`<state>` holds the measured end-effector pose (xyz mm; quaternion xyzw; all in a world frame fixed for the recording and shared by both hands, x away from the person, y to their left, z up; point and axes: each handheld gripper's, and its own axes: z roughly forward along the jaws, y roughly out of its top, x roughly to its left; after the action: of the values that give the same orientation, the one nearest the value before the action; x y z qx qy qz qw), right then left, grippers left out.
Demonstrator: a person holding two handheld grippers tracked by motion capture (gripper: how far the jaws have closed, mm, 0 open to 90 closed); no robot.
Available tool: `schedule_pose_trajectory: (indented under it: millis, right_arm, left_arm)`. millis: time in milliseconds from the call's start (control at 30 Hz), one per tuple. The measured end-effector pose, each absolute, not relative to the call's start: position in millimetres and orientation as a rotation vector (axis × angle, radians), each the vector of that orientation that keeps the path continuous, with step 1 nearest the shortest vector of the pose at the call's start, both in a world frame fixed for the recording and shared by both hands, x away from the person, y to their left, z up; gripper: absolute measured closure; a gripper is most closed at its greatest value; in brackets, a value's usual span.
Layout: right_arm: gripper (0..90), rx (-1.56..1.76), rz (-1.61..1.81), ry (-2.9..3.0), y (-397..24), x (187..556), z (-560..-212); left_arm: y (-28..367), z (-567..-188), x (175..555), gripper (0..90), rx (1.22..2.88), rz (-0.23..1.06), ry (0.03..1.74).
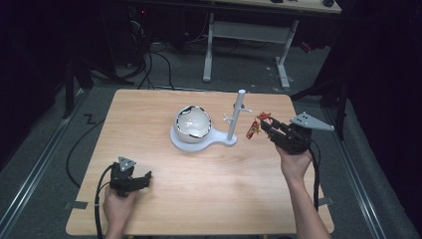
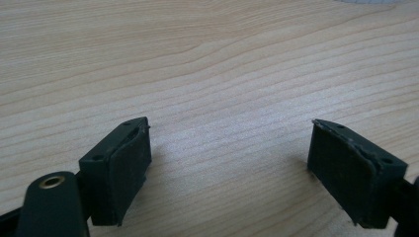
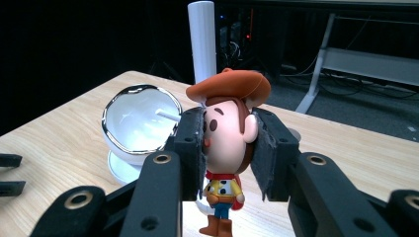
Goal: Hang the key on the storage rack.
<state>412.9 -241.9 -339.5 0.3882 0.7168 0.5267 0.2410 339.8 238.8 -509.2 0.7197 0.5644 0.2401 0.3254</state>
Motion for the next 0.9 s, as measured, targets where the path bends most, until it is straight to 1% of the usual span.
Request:
schedule_pose_trajectory:
  millis: [900]
  right_arm:
    - [67.2, 1.053, 1.43, 1.957, -225.2, 428.9, -323.8]
  left_arm:
    - [239.1, -509.2, 339.7, 17.2, 1.885, 0.626, 1.479]
